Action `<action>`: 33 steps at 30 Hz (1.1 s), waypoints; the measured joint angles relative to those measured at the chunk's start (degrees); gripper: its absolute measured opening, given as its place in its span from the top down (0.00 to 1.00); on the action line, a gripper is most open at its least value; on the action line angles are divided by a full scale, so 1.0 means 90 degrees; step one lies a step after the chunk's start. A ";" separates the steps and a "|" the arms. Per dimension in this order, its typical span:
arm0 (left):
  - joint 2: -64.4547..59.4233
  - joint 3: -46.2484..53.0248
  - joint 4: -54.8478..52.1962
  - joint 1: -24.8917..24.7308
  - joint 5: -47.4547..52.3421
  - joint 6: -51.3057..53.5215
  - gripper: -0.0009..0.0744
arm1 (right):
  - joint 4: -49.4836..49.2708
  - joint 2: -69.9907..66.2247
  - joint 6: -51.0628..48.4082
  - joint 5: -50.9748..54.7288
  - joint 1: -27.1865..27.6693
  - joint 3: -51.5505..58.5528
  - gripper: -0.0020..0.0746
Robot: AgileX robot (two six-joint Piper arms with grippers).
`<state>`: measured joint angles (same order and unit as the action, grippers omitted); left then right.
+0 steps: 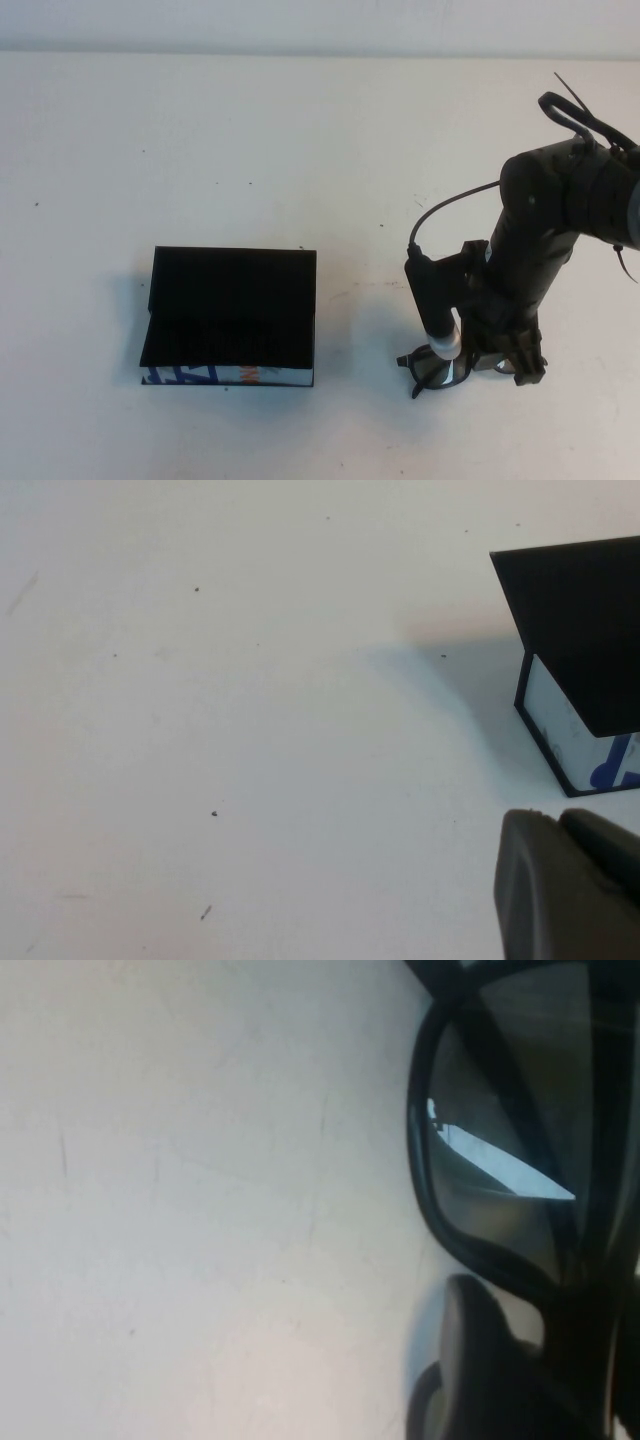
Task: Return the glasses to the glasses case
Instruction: Pick up the glasses from the table, then place the glasses in the glasses case
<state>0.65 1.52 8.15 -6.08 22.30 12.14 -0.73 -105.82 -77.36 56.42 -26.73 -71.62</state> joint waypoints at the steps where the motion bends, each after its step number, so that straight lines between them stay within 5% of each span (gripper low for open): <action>1: 0.0000 0.0000 0.0000 0.0000 0.0000 0.0000 0.99 | 0.0000 0.0000 0.0000 0.0015 0.0000 0.0000 0.68; 16: 0.0000 0.0000 0.0000 0.0000 0.0000 0.0000 0.99 | 0.0014 0.0027 0.0113 0.0436 0.0000 -0.0055 0.94; 33: 0.0000 0.0000 0.0000 0.0000 0.0000 0.0000 0.99 | -0.0266 -0.0187 0.2527 0.1474 -0.1489 -0.2421 0.96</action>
<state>0.65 1.52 8.15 -6.08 22.30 12.14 -3.13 -107.51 -54.62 69.68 -40.13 -93.40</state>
